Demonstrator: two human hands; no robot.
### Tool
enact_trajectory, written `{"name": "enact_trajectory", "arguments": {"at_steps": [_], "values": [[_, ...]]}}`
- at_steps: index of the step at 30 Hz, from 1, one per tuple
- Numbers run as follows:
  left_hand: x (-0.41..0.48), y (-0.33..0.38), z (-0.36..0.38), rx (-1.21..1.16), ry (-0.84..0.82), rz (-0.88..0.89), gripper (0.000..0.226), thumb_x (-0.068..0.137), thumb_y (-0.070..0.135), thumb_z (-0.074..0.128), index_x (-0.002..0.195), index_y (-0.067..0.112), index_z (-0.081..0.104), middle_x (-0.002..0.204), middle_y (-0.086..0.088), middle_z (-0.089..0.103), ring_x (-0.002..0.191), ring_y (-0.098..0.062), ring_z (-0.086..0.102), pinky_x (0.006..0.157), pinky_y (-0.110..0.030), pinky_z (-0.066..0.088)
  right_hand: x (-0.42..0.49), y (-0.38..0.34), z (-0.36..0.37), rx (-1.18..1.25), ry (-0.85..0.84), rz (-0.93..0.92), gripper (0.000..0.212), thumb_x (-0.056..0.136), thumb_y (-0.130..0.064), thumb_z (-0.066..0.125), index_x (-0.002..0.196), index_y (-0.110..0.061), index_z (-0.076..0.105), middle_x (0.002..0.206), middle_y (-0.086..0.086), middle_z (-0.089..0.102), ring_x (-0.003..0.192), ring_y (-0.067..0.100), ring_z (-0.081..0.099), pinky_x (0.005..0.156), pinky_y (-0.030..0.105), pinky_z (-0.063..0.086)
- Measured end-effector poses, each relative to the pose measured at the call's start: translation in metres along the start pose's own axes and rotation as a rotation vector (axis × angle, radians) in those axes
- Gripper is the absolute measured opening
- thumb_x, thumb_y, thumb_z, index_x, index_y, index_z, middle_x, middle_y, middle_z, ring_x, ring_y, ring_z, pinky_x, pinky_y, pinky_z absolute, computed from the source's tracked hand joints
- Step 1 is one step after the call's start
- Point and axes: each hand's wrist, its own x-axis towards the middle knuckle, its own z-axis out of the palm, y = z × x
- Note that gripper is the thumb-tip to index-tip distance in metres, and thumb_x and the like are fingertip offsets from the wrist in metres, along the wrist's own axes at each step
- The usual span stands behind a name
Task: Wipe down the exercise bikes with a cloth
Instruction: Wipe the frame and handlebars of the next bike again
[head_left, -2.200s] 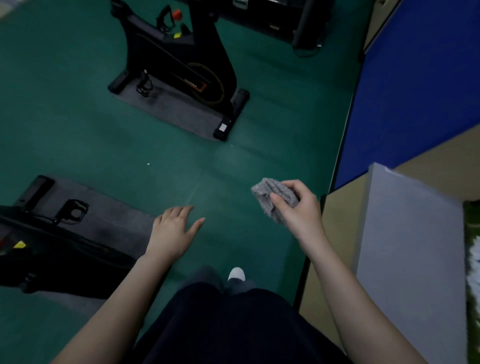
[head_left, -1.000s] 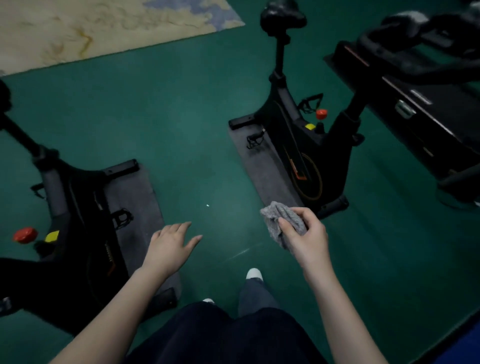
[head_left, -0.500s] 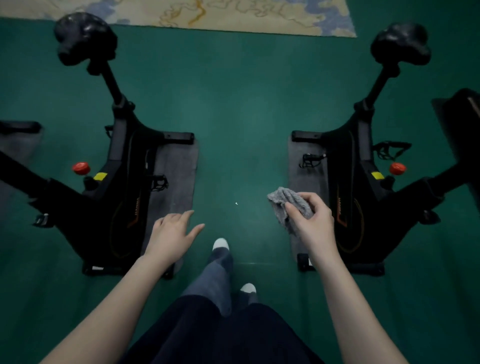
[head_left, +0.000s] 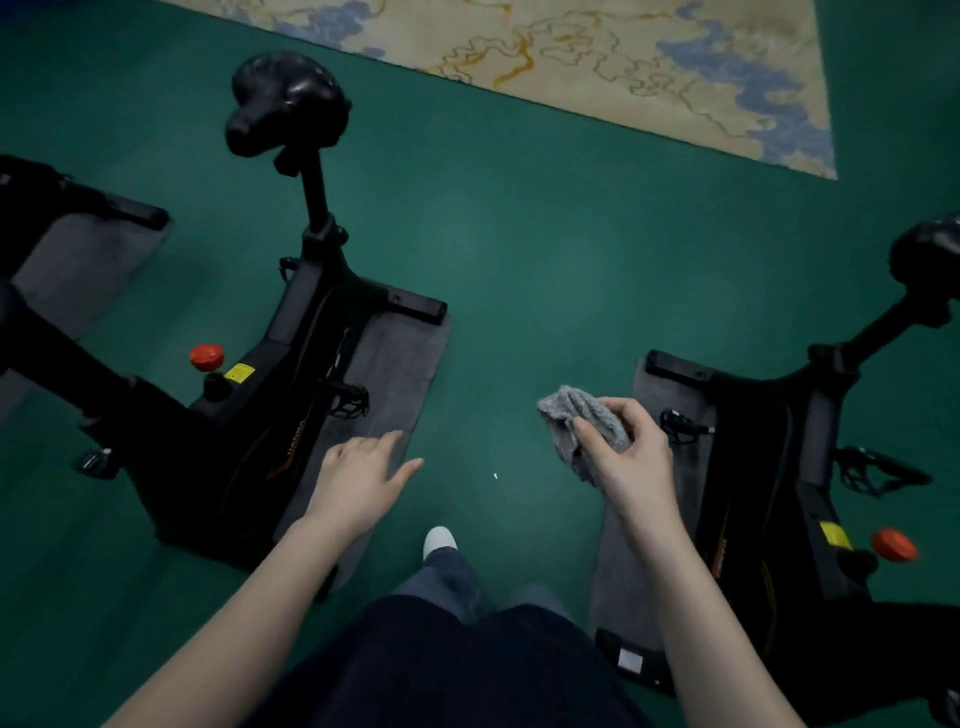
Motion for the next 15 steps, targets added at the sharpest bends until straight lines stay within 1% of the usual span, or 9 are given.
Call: {"name": "enact_trajectory", "arguments": {"at_steps": [3,5,7,10,12,13,15], "values": [[0.021,0.002,-0.015,0.005,0.020,-0.020,0.060,0.095,0.056,0.033,0.143,0.021,0.034,0.136,-0.003,0.052,0.129,-0.020,0.041,0.105,-0.035,0.028,0.029,-0.010,0.011,0.013,-0.051,0.000,0.014,0.080,-0.014,0.071,0.084,-0.022,0.061,0.079,-0.008,0.066,0.071,0.010,0.060,0.065,0.027,0.049],[0.032,0.003,-0.022,0.003,0.033,-0.044,0.060,0.095,0.057,0.032,0.143,0.021,0.034,0.136,-0.001,0.052,0.130,-0.019,0.041,0.105,-0.034,0.029,0.049,-0.018,0.020,0.003,-0.100,-0.008,0.013,0.080,-0.015,0.071,0.084,-0.023,0.061,0.079,-0.007,0.067,0.071,0.011,0.060,0.069,0.032,0.051],[0.041,0.003,-0.027,-0.002,0.037,-0.068,0.060,0.095,0.057,0.032,0.143,0.021,0.034,0.138,0.001,0.051,0.130,-0.018,0.040,0.106,-0.034,0.028,0.071,-0.028,0.030,-0.018,-0.144,-0.028,0.013,0.080,-0.016,0.071,0.084,-0.024,0.062,0.079,-0.007,0.067,0.070,0.010,0.060,0.070,0.032,0.051],[0.056,0.002,-0.033,-0.043,0.051,-0.151,0.059,0.095,0.057,0.031,0.143,0.022,0.035,0.140,0.002,0.048,0.131,-0.018,0.039,0.107,-0.034,0.027,0.108,-0.043,0.050,-0.020,-0.252,-0.068,0.012,0.080,-0.016,0.070,0.083,-0.023,0.062,0.076,-0.007,0.067,0.067,0.010,0.059,0.067,0.031,0.051],[0.064,0.003,-0.037,-0.062,0.063,-0.218,0.060,0.095,0.057,0.031,0.143,0.022,0.034,0.140,0.002,0.048,0.131,-0.018,0.039,0.107,-0.035,0.027,0.131,-0.052,0.064,-0.034,-0.334,-0.120,0.012,0.081,-0.015,0.070,0.084,-0.023,0.062,0.076,-0.008,0.067,0.068,0.007,0.059,0.066,0.028,0.051],[0.068,0.004,-0.039,-0.068,0.062,-0.240,0.059,0.095,0.057,0.031,0.143,0.022,0.034,0.140,0.002,0.048,0.131,-0.018,0.040,0.106,-0.035,0.027,0.141,-0.055,0.068,-0.040,-0.356,-0.137,0.012,0.081,-0.015,0.070,0.084,-0.023,0.062,0.076,-0.010,0.067,0.067,0.003,0.059,0.064,0.024,0.050],[0.078,0.007,-0.043,-0.101,0.082,-0.334,0.059,0.095,0.057,0.031,0.143,0.022,0.035,0.139,0.002,0.048,0.130,-0.018,0.041,0.106,-0.034,0.028,0.167,-0.064,0.078,-0.041,-0.446,-0.192,0.012,0.081,-0.014,0.070,0.084,-0.022,0.062,0.073,-0.012,0.066,0.059,-0.006,0.057,0.056,0.011,0.045]]}}
